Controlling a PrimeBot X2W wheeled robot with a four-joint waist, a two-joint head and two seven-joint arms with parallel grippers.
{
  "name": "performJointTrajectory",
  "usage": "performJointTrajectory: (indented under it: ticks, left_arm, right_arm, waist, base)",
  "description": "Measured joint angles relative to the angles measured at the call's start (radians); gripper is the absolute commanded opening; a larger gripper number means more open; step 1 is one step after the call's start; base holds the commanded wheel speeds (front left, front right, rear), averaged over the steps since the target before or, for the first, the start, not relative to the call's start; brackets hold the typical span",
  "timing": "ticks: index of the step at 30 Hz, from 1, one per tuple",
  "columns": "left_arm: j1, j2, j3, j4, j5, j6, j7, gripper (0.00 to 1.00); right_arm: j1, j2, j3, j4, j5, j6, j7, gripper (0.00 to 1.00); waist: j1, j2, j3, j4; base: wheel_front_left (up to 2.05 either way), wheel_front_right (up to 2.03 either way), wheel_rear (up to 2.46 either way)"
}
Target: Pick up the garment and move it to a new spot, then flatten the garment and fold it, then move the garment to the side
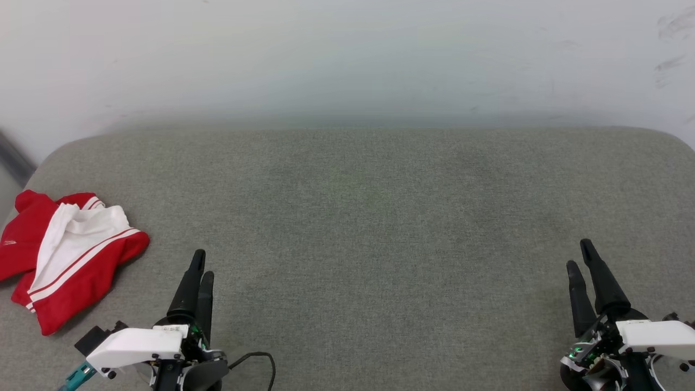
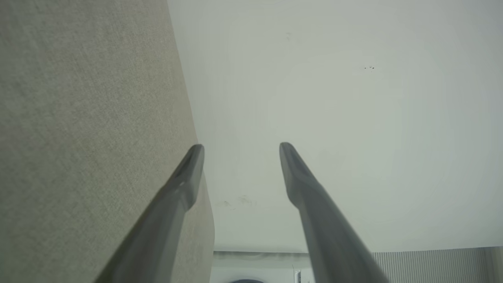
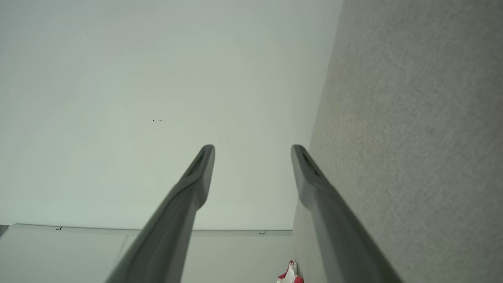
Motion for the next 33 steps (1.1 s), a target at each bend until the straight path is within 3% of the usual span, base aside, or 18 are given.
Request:
performJointTrajectory:
  ticks: [14,33]
  left_arm:
    - [-0.005,0.0,-0.06,-0.066,0.124,0.0,-0.062,1.0]
    - [-0.005,0.001,-0.11,-0.114,0.48,0.0,-0.132,1.0]
  right_arm:
    - [0.003,-0.014,0.053,-0.046,-0.108,0.0,-0.068,1.0]
    - [0.004,-0.017,0.076,-0.103,-0.573,0.0,-0.126,1.0]
  waist:
    - [0.0,0.0,0.001,0.001]
    - [0.0,0.0,0.001,0.001]
  base:
    - [0.0,0.0,0.0]
    - [0.0,0.0,0.0]
